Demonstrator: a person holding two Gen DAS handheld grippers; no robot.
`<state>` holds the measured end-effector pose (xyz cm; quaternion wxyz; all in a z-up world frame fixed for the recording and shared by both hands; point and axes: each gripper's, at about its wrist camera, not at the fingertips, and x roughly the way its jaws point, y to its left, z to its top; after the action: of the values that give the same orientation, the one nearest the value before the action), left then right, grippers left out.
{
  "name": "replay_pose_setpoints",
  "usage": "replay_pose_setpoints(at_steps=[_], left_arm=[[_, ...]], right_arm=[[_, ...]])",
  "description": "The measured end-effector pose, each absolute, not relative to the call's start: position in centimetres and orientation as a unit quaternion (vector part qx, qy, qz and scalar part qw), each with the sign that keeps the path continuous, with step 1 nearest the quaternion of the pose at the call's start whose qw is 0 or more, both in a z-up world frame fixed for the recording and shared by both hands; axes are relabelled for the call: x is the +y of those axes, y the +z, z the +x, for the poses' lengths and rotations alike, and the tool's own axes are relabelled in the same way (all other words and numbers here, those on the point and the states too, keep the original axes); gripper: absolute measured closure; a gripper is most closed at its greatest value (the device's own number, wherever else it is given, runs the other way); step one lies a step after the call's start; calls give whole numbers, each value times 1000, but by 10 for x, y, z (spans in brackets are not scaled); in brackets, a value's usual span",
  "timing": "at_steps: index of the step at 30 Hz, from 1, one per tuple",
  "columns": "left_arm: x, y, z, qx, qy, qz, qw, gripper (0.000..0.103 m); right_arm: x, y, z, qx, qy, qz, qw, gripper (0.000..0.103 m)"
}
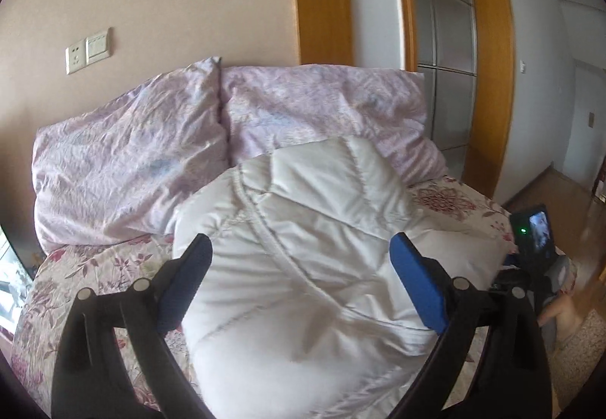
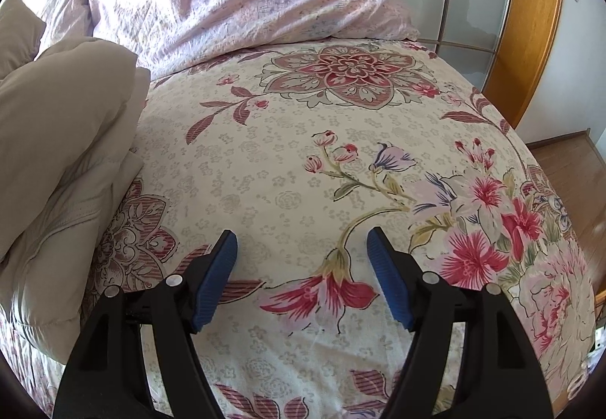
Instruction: Fold large clothes
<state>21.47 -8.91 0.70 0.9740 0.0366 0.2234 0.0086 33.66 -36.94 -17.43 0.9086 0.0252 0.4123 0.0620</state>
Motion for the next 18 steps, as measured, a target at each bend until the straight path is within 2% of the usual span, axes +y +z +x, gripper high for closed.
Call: replay_pose_setpoints(at_steps=[5, 11, 18], left_arm=[[-66, -6, 234, 250, 41, 11, 967, 8], [-74, -41, 259, 298, 41, 18, 953, 8], [-103, -62, 274, 295, 50, 51, 953, 7]], right_arm=[[-367, -175, 337, 414, 58, 19, 908, 30], [-366, -175, 337, 415, 55, 15, 908, 29], [-364, -176, 338, 417, 54, 10, 907, 25]])
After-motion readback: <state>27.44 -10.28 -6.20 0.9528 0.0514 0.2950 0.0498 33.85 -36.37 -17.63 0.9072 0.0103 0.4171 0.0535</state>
